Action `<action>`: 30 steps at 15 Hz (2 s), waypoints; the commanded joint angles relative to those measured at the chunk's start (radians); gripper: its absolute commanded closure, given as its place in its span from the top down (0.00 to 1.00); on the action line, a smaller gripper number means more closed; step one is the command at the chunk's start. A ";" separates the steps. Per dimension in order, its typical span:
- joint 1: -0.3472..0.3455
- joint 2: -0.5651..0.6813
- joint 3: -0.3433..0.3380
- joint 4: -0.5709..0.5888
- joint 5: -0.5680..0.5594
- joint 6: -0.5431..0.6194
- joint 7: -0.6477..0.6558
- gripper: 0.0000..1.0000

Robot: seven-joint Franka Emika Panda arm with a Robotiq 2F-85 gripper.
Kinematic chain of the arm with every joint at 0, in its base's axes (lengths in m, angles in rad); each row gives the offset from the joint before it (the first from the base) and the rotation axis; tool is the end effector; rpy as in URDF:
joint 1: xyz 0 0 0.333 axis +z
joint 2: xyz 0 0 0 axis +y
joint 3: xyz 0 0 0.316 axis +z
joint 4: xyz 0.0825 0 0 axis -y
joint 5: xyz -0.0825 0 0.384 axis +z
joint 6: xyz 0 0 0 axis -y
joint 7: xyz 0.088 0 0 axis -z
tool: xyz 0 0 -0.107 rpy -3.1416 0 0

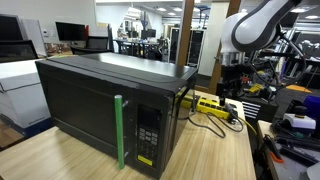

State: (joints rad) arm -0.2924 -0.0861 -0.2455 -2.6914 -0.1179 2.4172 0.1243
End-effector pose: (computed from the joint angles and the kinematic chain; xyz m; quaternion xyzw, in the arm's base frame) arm 0.3344 -0.1976 0.2444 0.9560 -0.2767 -0.0975 0.0044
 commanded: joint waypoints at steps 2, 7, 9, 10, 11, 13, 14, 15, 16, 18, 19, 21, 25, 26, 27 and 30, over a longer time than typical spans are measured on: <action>-0.003 -0.007 -0.007 -0.033 -0.041 0.081 -0.022 1.00; -0.012 -0.005 -0.013 -0.043 -0.092 0.116 -0.005 1.00; -0.022 -0.006 -0.021 -0.045 -0.114 0.113 0.012 1.00; -0.028 -0.007 -0.025 -0.047 -0.131 0.117 0.021 1.00; -0.035 -0.012 -0.032 -0.051 -0.151 0.122 0.032 1.00; -0.050 -0.020 -0.044 -0.053 -0.185 0.138 0.048 1.00; -0.058 -0.024 -0.051 -0.054 -0.195 0.149 0.055 1.00; -0.067 -0.025 -0.057 -0.052 -0.204 0.156 0.061 1.00; -0.073 -0.023 -0.062 -0.048 -0.207 0.156 0.062 1.00; -0.070 -0.018 -0.063 -0.033 -0.178 0.128 0.046 1.00; -0.064 -0.021 -0.060 -0.028 -0.169 0.110 0.043 1.00; -0.051 -0.029 -0.050 -0.023 -0.147 0.075 0.035 1.00; -0.053 -0.008 -0.050 -0.016 -0.164 0.075 0.027 1.00; -0.053 -0.008 -0.049 -0.016 -0.164 0.073 0.027 1.00; -0.053 -0.008 -0.049 -0.016 -0.164 0.072 0.027 1.00; -0.054 -0.013 -0.048 -0.047 -0.165 0.150 0.061 1.00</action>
State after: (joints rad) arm -0.3443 -0.0938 -0.2963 -2.7083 -0.2825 2.4952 0.1516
